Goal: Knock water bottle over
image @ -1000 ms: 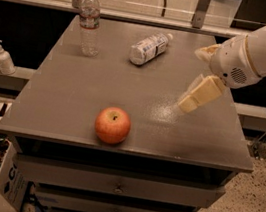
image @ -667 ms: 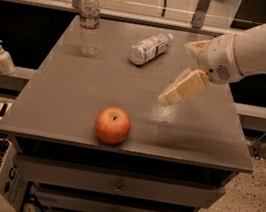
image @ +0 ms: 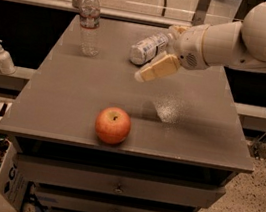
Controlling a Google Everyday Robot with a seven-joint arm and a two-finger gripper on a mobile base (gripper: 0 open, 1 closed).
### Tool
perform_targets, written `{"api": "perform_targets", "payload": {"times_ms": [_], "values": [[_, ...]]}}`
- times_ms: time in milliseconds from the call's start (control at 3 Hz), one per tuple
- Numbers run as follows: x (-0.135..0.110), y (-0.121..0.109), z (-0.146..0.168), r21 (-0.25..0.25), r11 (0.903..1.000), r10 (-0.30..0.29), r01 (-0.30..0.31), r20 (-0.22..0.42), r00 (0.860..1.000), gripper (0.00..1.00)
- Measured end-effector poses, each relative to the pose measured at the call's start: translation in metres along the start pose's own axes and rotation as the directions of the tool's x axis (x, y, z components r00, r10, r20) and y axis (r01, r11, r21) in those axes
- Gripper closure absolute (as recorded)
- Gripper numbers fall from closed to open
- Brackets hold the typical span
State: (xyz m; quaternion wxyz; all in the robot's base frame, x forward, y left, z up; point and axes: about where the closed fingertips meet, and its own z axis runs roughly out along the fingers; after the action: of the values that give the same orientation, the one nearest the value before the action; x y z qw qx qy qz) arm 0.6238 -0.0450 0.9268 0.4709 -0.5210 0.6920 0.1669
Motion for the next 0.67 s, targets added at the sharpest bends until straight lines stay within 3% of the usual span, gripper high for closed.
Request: {"api": "perform_targets", "payload": {"times_ms": [667], "values": [[-0.012, -0.034, 0.071, 0.007, 0.9966, 0.081, -0.082, 0.127, 0.989, 0.0]]}}
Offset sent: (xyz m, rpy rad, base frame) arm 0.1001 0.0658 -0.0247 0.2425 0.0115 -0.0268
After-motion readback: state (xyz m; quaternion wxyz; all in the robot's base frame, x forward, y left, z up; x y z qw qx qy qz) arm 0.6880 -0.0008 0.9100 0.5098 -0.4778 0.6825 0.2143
